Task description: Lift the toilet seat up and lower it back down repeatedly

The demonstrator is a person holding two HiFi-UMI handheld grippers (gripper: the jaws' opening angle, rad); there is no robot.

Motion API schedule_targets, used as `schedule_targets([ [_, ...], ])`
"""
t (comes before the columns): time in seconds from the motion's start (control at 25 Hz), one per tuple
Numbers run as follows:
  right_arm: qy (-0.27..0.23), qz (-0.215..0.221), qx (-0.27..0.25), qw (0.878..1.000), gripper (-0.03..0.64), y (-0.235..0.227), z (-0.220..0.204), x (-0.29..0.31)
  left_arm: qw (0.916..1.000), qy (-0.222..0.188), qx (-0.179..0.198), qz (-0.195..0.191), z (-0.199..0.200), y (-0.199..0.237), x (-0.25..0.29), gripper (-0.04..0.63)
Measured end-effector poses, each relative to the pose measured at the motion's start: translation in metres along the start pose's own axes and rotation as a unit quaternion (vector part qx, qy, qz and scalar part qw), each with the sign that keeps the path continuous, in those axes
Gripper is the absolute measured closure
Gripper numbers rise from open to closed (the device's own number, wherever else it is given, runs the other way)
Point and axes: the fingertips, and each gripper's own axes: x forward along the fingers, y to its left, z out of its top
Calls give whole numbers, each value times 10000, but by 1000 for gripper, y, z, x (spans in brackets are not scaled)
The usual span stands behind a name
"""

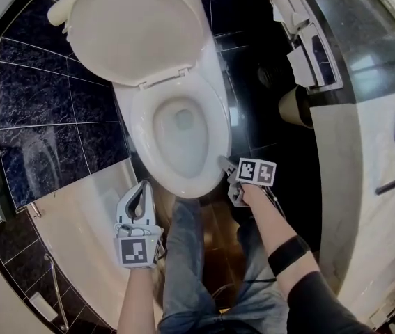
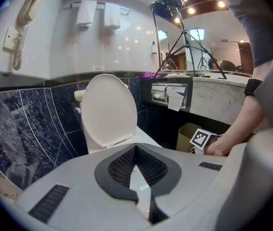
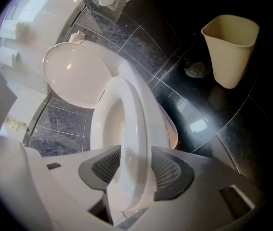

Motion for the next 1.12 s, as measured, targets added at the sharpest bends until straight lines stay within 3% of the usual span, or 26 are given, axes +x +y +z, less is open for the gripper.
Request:
schedule_targets([
  [0.2, 126, -173, 21, 9998, 430, -4, 0, 8, 9999, 49, 118, 19, -11, 16, 7, 597],
  [0.4, 72, -107, 80, 9999, 478, 0, 3, 6, 9999, 125, -46, 43, -16, 24, 14, 597],
  [0.8, 60, -4, 330, 9994, 485, 4, 5, -1, 9994, 280, -191, -68, -23, 9, 23, 597],
  [0.96, 63, 79, 358, 9993, 488, 17, 7, -12, 9981, 310, -527, -59, -14, -1, 22, 597],
  [1.12, 76, 133, 308, 9994, 491, 32, 11, -29, 9981, 342, -500, -125, -13, -9, 14, 597],
])
